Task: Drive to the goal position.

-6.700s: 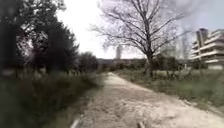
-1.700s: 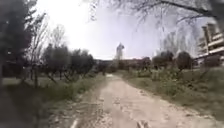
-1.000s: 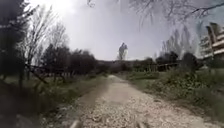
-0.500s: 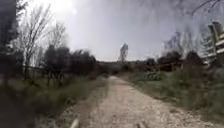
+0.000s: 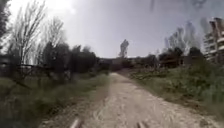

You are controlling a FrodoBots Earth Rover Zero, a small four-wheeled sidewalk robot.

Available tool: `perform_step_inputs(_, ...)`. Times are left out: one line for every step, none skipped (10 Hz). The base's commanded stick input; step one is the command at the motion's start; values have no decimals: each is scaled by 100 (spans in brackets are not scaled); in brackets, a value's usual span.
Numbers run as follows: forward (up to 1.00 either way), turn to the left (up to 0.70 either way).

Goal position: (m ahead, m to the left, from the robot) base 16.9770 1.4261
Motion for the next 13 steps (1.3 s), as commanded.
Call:
perform_step_inputs(100,0)
perform_step_inputs(100,-10)
perform_step_inputs(100,-32)
perform_step_inputs(100,-32)
perform_step_inputs(100,-8)
perform_step_inputs(100,0)
perform_step_inputs(100,0)
perform_step_inputs(100,0)
perform_step_inputs(100,0)
perform_step_inputs(100,0)
perform_step_inputs(100,0)
perform_step_inputs(100,0)
perform_step_inputs(100,0)
